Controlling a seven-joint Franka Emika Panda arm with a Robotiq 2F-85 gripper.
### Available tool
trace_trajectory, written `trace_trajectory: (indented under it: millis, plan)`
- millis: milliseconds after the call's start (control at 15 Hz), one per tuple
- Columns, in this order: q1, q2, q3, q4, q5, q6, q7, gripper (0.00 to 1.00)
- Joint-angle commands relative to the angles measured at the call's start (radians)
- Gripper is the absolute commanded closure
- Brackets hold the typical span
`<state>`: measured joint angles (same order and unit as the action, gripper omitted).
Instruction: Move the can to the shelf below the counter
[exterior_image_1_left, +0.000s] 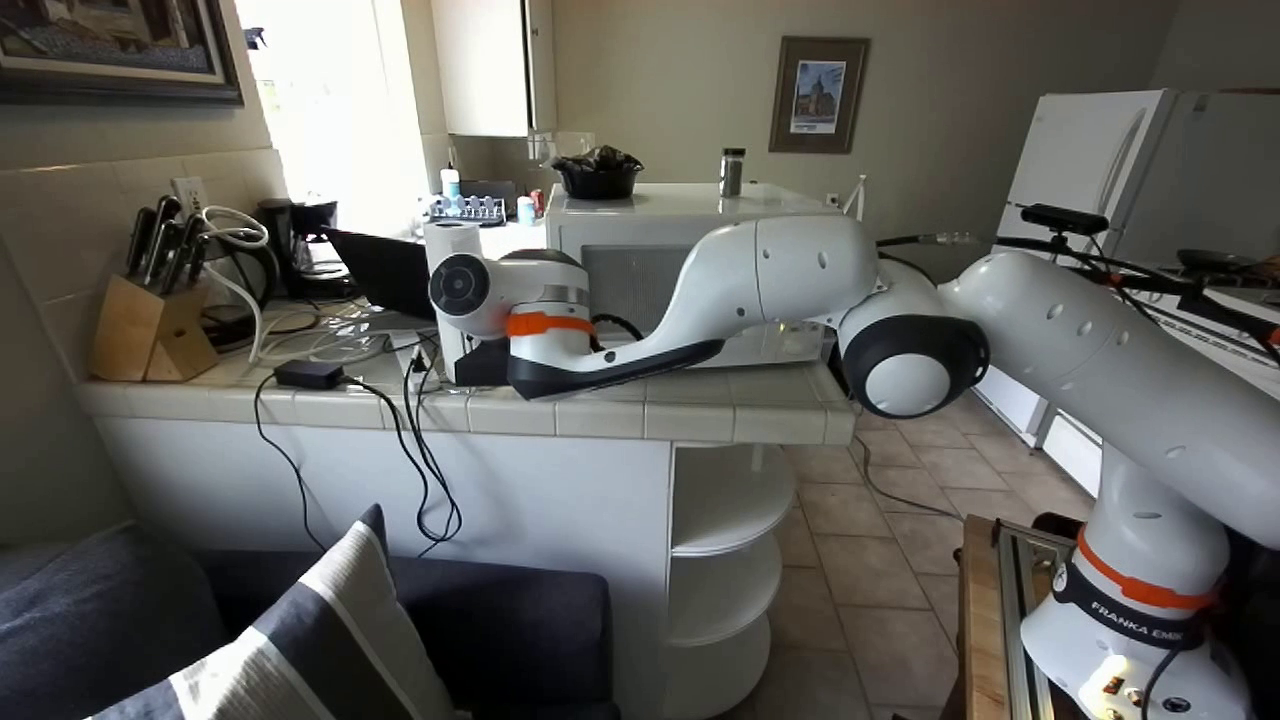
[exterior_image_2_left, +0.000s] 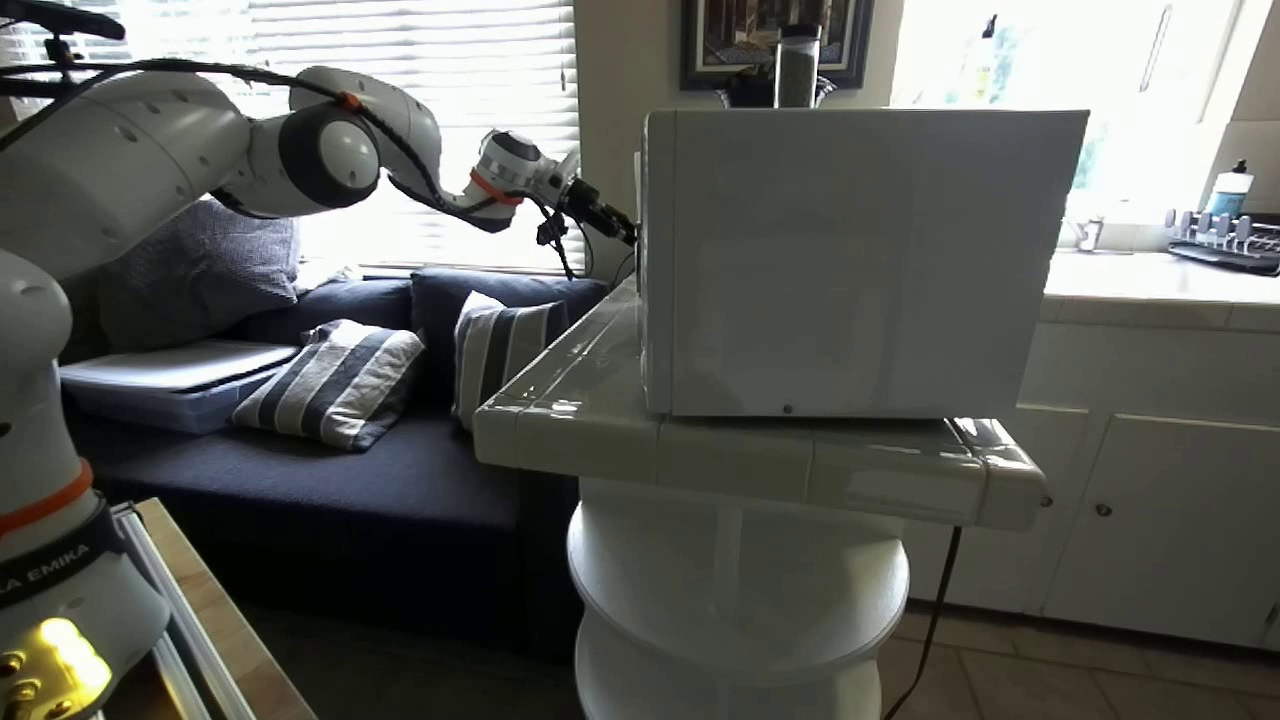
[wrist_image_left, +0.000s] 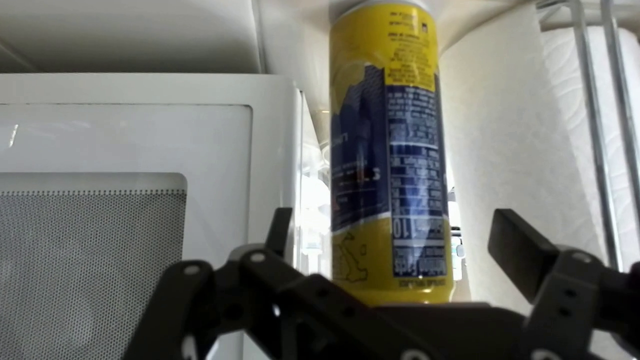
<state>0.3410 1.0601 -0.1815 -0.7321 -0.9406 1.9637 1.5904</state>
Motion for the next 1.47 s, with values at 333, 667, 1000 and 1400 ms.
trace_trajectory:
  millis: [333,667,1000,1400]
  plan:
    - [-0.001,0.083,-0.048,0.093,-0.023,0.012,0.015,0.00]
    - [0.000,0.105,-0.071,0.120,-0.026,0.017,0.018,0.38]
    - [0.001,0.108,-0.070,0.131,-0.010,0.008,0.006,0.62]
    - [0.032,0.050,-0.024,0.122,0.054,-0.140,-0.013,0.62]
